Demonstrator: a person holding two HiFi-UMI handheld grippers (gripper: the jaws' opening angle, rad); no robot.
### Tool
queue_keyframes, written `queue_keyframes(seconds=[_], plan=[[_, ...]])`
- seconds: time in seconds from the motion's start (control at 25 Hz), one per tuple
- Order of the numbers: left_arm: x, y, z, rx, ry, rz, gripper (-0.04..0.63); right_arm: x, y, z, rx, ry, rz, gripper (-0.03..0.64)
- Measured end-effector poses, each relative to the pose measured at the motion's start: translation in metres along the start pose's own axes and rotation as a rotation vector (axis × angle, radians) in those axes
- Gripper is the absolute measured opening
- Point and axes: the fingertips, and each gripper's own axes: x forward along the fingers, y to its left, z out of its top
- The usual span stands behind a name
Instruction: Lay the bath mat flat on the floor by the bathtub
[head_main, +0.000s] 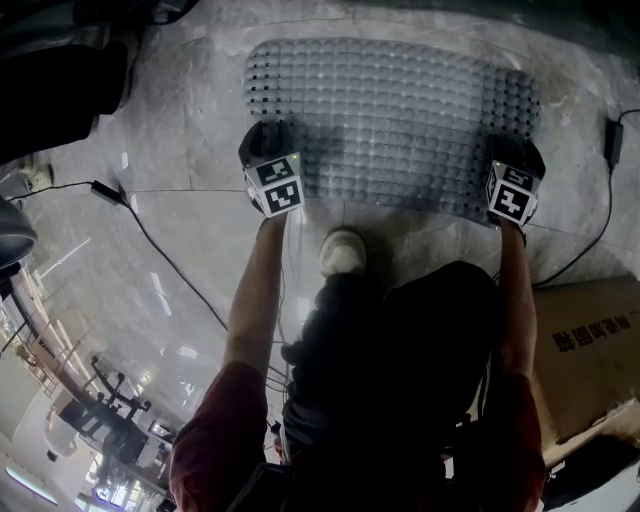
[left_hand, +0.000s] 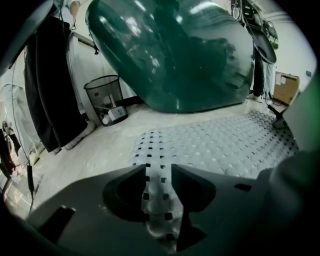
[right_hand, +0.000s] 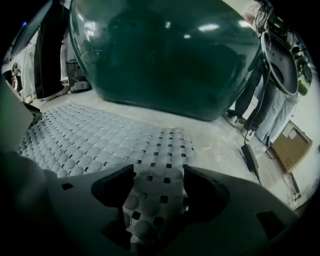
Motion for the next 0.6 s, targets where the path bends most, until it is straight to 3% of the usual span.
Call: queue_keyframes(seconds=[0.32,0.6], plan=[[-0.006,-0.011,0.007,0.008,-0.022,-0.025,0.158,-0.006,0.001,0.003,0.041,-0.027,0.009,0.307],[-0.017,-0.028,0.038,-0.017,-0.078,-0.067,0.158,-0.022,0.013,0.03,0.077,-0.105,0.04,0.307]])
